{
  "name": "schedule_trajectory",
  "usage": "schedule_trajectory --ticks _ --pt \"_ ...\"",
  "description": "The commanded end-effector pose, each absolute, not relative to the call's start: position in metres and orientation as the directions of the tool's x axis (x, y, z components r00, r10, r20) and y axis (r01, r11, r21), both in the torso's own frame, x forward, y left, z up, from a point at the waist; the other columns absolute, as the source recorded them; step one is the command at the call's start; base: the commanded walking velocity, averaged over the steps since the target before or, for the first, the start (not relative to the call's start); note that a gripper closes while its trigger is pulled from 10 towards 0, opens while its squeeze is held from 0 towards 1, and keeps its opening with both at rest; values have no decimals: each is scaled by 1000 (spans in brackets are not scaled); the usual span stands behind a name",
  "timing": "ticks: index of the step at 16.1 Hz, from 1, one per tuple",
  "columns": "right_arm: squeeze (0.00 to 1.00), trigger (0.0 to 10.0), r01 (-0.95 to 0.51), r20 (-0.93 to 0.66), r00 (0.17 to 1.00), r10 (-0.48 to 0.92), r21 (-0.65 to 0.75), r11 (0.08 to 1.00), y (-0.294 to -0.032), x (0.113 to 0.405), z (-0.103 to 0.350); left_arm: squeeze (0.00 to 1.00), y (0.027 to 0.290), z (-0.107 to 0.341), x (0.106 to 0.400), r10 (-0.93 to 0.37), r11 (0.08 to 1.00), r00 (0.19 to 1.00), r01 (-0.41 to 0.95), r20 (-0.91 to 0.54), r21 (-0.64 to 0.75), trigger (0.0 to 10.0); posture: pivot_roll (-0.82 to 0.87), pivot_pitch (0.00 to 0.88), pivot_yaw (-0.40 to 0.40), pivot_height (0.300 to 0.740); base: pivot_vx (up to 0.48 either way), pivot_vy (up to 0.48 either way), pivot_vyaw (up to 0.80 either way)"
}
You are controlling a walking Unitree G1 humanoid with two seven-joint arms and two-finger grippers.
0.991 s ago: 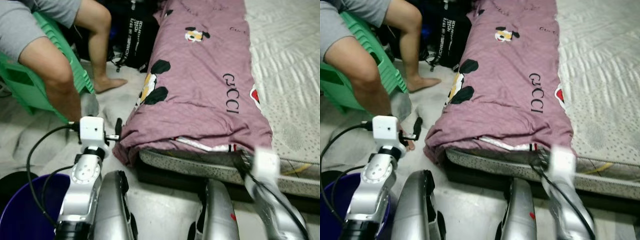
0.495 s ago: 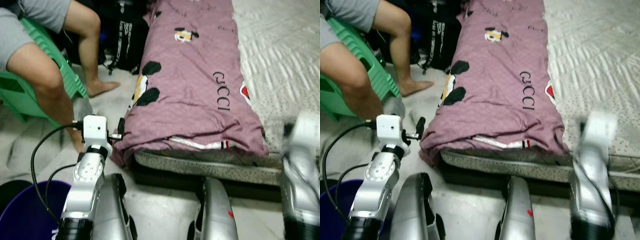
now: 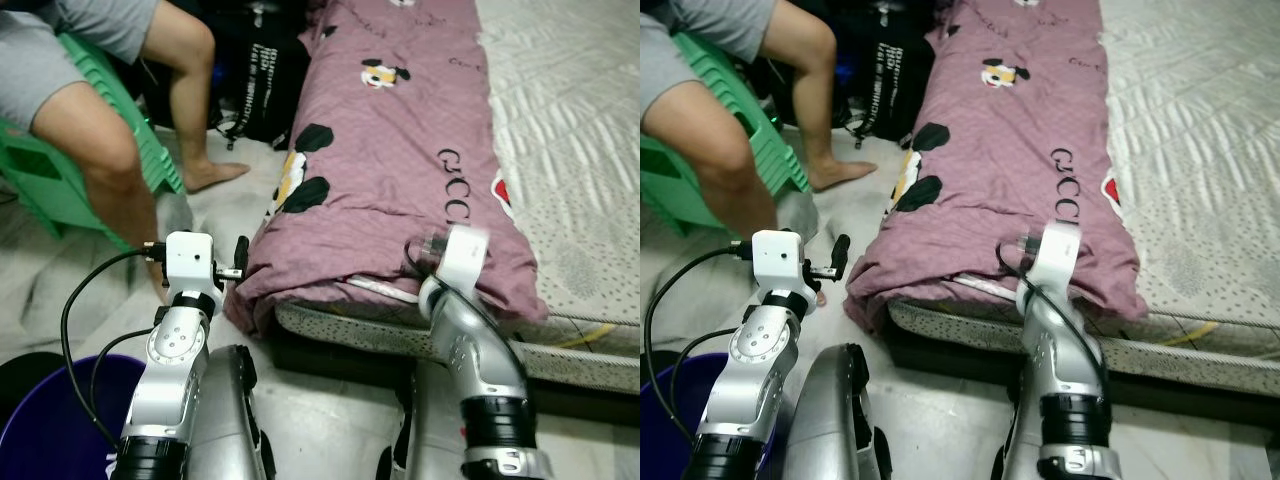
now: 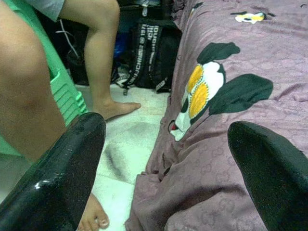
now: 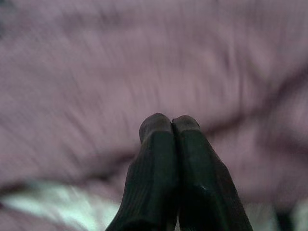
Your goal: Clean up the room
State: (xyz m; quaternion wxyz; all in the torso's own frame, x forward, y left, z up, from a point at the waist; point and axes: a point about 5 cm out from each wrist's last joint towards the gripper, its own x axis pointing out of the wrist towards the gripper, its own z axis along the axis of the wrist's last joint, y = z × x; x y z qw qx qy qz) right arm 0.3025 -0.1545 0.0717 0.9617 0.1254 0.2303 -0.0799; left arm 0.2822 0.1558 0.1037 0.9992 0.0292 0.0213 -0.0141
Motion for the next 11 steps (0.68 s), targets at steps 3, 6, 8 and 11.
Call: schedule_trajectory --ticks 3,6,8,11 --pt "0 0 289 -479 863 -162 204 935 -174 303 65 0 159 103 280 -16 998 999 19 -44 67 10000 47 51 18 524 0 0 0" --pt "0 0 378 -529 809 -255 136 916 -200 294 55 0 157 101 278 -20 997 999 23 -50 68 10000 47 53 15 524 0 0 0" --pt "0 0 441 -568 760 -316 94 893 -218 278 45 0 159 100 276 -16 997 998 20 -56 71 10000 48 58 14 524 0 0 0" --pt "0 0 535 -589 688 -423 19 845 -245 250 38 0 162 98 275 -10 997 998 15 -66 76 10000 41 64 18 524 0 0 0"
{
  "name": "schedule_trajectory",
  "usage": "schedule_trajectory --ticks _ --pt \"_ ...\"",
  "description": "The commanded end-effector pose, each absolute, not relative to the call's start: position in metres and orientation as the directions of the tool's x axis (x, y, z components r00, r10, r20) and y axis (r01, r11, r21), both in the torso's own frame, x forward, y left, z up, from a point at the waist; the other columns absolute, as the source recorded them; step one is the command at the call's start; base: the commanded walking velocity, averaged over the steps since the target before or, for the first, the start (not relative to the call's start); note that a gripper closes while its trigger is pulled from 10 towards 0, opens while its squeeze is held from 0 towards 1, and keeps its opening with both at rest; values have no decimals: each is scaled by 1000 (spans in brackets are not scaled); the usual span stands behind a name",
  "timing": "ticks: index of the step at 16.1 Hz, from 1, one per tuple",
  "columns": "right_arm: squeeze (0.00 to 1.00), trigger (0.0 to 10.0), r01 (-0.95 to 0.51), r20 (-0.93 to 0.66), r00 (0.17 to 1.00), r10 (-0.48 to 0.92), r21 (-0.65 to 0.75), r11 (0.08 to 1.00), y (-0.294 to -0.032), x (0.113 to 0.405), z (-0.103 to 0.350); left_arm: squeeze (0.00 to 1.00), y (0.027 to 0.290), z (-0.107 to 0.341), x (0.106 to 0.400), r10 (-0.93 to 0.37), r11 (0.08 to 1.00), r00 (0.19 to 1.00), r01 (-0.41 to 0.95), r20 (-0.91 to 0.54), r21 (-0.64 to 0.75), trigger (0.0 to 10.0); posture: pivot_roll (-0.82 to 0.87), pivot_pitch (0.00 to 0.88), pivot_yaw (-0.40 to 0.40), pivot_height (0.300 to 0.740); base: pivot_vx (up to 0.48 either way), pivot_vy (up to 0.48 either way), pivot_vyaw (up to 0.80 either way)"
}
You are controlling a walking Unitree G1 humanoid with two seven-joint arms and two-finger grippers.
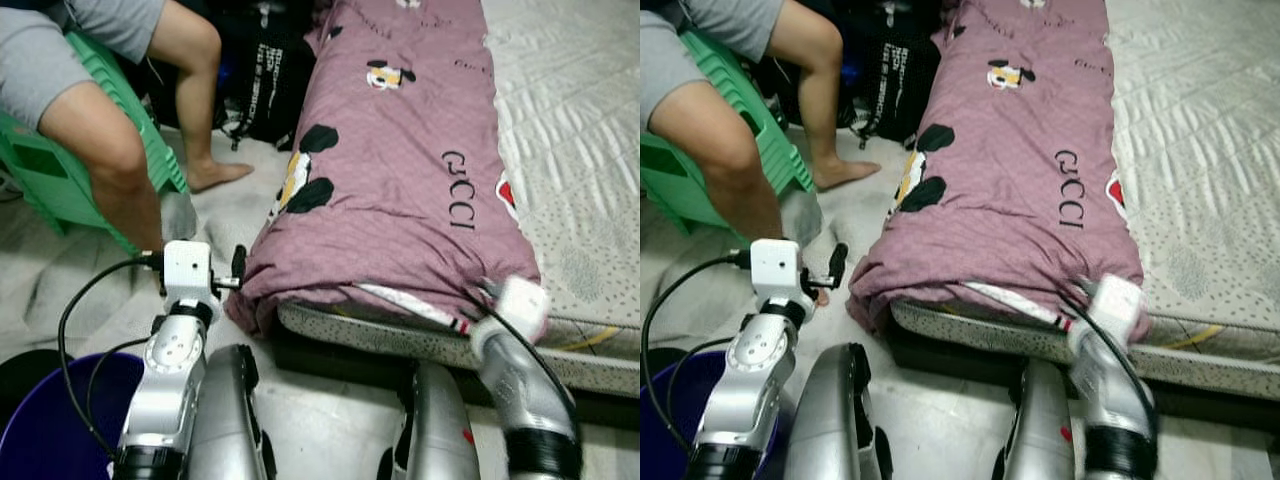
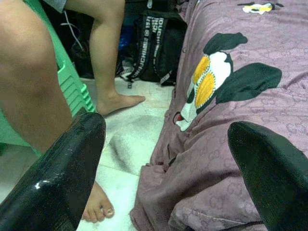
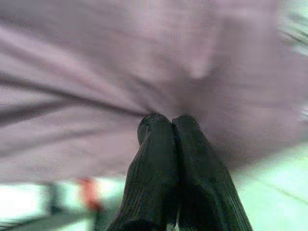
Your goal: Clean up the room
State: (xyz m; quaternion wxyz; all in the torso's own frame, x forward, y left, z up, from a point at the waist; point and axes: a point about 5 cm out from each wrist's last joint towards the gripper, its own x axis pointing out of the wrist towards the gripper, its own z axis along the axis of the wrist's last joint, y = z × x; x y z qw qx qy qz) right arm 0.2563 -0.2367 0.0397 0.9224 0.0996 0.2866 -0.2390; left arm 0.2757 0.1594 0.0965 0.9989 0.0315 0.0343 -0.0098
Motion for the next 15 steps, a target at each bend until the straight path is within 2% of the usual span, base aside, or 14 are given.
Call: schedule_trajectory --ticks 1,4,6,7,8,9,11,12,13,14,15 --pt "0 0 555 -586 673 -451 -3 832 -252 244 38 0 162 98 275 -11 997 998 17 -68 77 10000 38 64 20 524 0 0 0" --pt "0 0 574 -550 665 -506 -58 817 -264 237 44 0 159 97 276 -21 997 997 26 -71 77 10000 30 63 26 524 0 0 0" --pt "0 0 589 -440 698 -565 -96 802 -269 241 66 0 159 99 278 -23 997 997 28 -68 77 10000 31 61 28 524 0 0 0" --pt "0 0 586 -347 734 -584 -111 803 -271 249 81 0 160 99 279 -24 997 997 29 -67 78 10000 32 57 28 524 0 0 0" --pt "0 0 579 -186 781 -596 -144 803 -272 260 107 0 160 99 279 -23 997 998 28 -65 79 10000 34 52 28 524 0 0 0" --pt "0 0 569 -113 802 -586 -155 808 -269 267 121 0 160 100 279 -23 996 998 28 -63 80 10000 36 49 29 524 0 0 0" --pt "0 0 493 101 870 -483 -169 853 -251 293 165 0 160 101 280 -21 997 998 25 -57 79 10000 38 42 28 524 0 0 0" --pt "224 1412 448 94 894 -439 -145 882 -241 300 166 0 159 102 281 -22 997 998 26 -54 76 10000 37 42 28 524 0 0 0" --pt "1000 3882 393 71 919 -387 -123 911 -231 308 162 0 157 102 281 -24 997 998 28 -51 73 10000 36 40 26 524 0 0 0" --pt "1000 4471 352 47 936 -349 -100 931 -224 313 158 0 156 102 281 -26 997 998 30 -50 70 10000 36 40 26 524 0 0 0" --pt "1000 10000 282 -3 959 -283 -54 958 -210 323 148 0 154 103 281 -32 997 998 35 -47 67 10000 51 48 21 524 0 0 0"
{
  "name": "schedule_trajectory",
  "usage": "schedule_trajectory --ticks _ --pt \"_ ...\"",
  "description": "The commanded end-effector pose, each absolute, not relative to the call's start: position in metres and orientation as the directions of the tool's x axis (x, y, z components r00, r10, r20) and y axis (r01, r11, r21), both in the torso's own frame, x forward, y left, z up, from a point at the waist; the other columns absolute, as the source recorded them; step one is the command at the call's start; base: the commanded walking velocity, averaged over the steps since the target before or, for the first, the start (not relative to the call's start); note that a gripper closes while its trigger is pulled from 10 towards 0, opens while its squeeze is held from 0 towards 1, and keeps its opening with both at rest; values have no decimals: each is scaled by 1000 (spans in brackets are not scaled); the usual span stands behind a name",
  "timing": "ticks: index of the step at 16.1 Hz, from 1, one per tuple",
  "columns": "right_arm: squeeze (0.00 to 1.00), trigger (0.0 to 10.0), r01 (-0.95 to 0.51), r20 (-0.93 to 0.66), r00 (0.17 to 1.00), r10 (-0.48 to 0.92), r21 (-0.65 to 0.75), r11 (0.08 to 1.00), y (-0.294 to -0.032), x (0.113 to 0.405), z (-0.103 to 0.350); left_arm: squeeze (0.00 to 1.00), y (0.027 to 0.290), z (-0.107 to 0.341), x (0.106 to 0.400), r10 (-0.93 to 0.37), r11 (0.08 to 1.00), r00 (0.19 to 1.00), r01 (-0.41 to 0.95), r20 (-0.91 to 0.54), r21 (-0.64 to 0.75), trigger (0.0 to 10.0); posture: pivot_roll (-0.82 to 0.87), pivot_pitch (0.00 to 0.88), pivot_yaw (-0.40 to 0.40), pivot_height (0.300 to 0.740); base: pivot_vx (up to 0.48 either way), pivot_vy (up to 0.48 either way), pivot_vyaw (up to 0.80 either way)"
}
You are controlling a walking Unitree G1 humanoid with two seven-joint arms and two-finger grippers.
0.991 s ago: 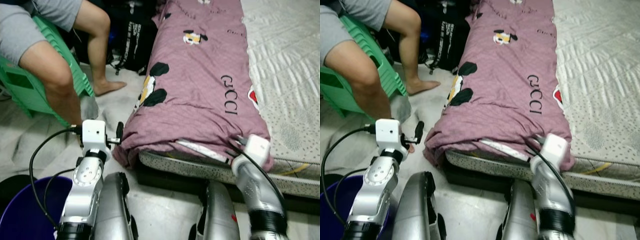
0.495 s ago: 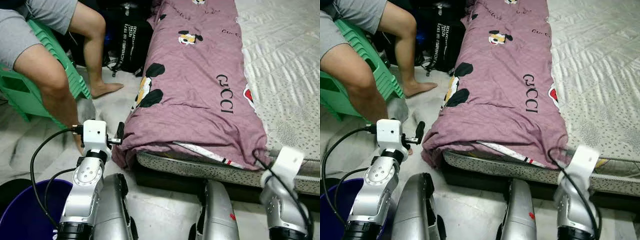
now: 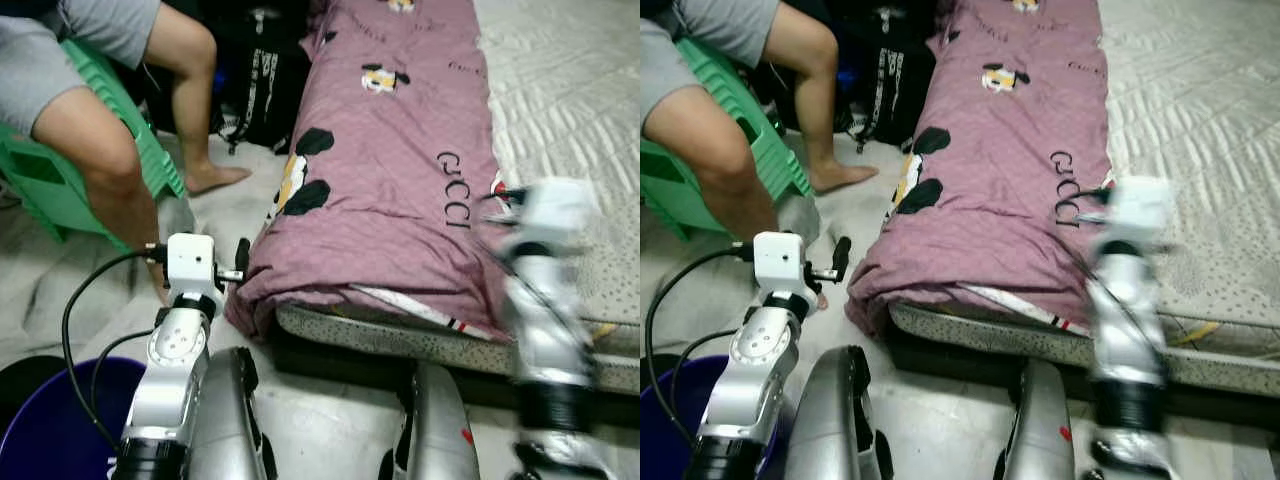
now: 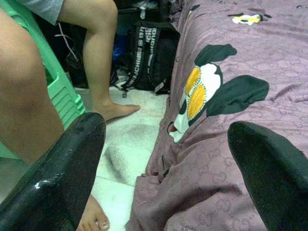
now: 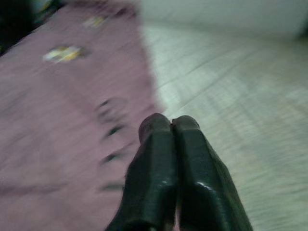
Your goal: Clean up the room
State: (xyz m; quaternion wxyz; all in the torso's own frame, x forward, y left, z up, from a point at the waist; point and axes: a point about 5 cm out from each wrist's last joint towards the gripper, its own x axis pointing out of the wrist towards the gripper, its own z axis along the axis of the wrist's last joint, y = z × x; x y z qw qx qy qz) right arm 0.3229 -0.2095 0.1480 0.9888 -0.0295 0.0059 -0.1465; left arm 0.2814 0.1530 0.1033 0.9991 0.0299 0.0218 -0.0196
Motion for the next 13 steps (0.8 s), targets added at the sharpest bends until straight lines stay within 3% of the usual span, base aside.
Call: schedule_trajectory --ticks 1,2,6,10,12,13 --pt "1000 10000 204 -60 977 -204 -19 979 -195 333 138 0 152 105 281 -38 997 998 40 -41 64 10000 64 56 15 524 0 0 0" --pt "1000 10000 92 -113 990 -89 23 995 -170 345 127 0 152 107 277 -41 997 999 43 -35 61 10000 80 73 13 524 0 0 0" --pt "1000 10000 5 -139 990 4 69 998 -139 353 114 0 154 106 261 -43 997 998 47 -55 60 10000 117 131 20 524 0 0 0" --pt "1000 10000 81 -174 983 -54 152 985 -126 363 103 0 155 106 246 -62 995 994 68 -89 67 10000 157 185 40 524 0 0 0" --pt "1000 10000 172 -221 966 -134 162 972 -133 365 97 0 155 110 240 -71 995 993 78 -96 67 10000 176 210 49 524 0 0 0" --pt "1000 10000 273 -284 934 -217 172 947 -149 365 89 0 155 109 239 -76 994 991 84 -108 70 10000 179 216 52 524 0 0 0"
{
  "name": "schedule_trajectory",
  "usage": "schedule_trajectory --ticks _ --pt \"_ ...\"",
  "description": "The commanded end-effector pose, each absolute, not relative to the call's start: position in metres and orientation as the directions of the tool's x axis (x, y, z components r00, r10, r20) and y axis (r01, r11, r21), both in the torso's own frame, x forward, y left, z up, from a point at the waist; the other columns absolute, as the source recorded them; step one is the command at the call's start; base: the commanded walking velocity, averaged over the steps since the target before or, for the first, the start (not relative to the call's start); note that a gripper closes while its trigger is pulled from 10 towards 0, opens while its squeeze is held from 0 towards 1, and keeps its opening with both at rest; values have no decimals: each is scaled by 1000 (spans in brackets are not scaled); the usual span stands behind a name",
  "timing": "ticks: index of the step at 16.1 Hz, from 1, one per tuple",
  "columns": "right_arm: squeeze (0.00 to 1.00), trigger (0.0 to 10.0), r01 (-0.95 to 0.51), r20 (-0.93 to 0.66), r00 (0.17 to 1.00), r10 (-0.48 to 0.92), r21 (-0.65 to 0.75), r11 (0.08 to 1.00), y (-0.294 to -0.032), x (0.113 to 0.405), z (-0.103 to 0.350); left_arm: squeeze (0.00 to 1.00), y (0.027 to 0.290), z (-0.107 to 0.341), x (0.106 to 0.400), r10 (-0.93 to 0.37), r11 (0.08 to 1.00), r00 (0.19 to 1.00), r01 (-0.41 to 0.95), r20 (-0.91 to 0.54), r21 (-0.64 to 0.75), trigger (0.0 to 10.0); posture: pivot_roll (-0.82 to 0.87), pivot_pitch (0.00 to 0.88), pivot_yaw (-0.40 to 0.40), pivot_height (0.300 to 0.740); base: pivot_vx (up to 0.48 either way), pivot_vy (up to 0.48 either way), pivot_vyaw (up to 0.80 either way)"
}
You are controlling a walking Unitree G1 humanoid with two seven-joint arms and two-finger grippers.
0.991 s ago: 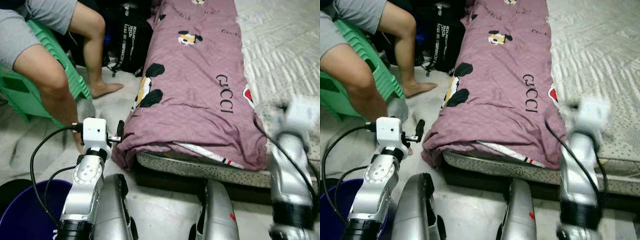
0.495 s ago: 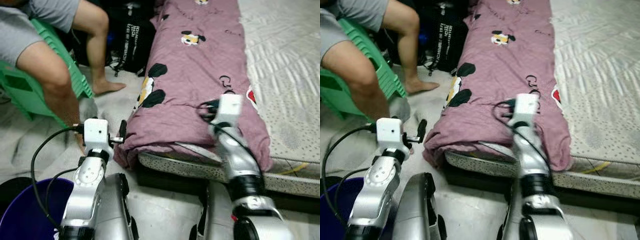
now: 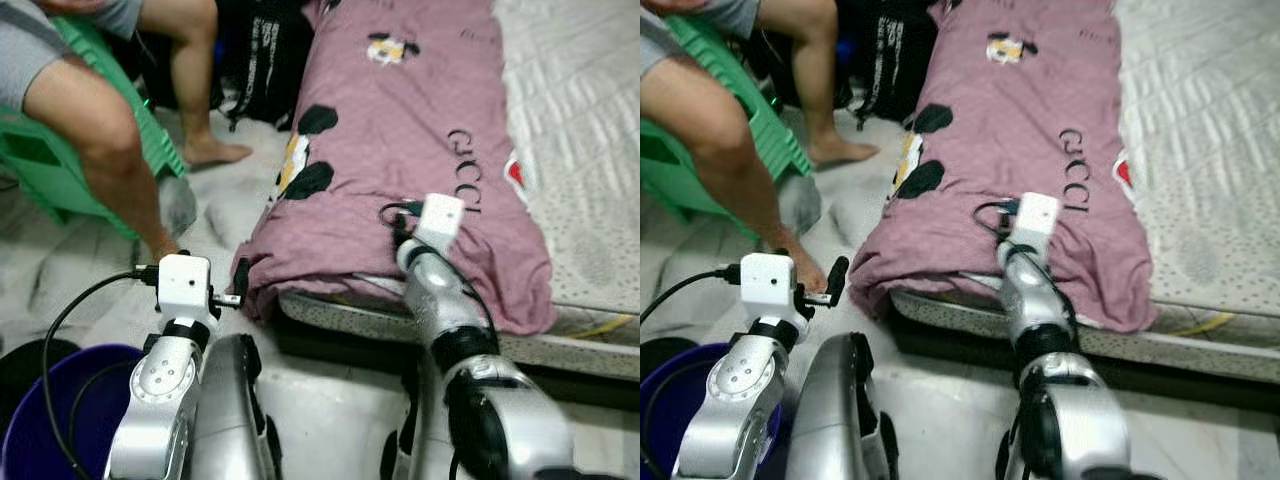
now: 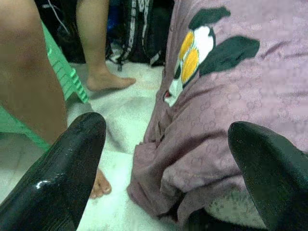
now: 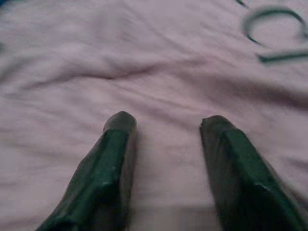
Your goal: Clean up the room
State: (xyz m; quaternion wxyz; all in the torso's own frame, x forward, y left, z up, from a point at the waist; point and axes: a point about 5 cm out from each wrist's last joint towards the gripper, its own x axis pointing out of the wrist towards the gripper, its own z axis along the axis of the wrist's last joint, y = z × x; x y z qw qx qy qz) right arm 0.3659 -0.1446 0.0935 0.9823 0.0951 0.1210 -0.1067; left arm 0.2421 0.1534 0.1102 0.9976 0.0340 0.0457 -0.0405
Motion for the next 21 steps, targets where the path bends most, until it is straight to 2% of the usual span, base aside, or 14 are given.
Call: schedule_trajectory --ticks 1,3,6,9,12,15,18,21 --pt "1000 10000 329 -316 913 -260 188 925 -159 363 85 0 155 109 238 -79 994 990 87 -114 70 10000 179 221 56 524 0 0 0" --pt "1000 10000 480 -382 842 -382 203 854 -197 355 74 0 155 109 238 -84 993 989 93 -124 71 10000 173 217 59 524 0 0 0" --pt "1000 10000 565 -391 793 -467 186 804 -225 348 72 0 153 108 243 -89 993 988 98 -130 71 10000 162 201 62 524 0 0 0" --pt "1000 10000 610 -376 764 -525 153 778 -250 338 69 0 152 111 249 -94 992 989 102 -116 70 10000 152 168 61 524 0 0 0" --pt "1000 10000 637 -368 738 -566 103 764 -277 313 53 0 154 113 258 -88 993 991 95 -96 72 10000 126 130 56 524 0 0 0" --pt "1000 10000 637 -369 733 -572 77 767 -286 279 36 0 154 112 265 -85 994 993 91 -86 68 10000 91 93 54 524 0 0 0" --pt "1000 10000 595 -378 761 -527 82 800 -276 249 33 0 152 112 273 -90 994 994 94 -67 63 10000 63 53 54 524 0 0 0" --pt "1000 10000 534 -382 797 -467 86 841 -271 246 42 0 150 112 284 -93 993 994 96 -55 64 10000 38 2 54 524 0 0 0"
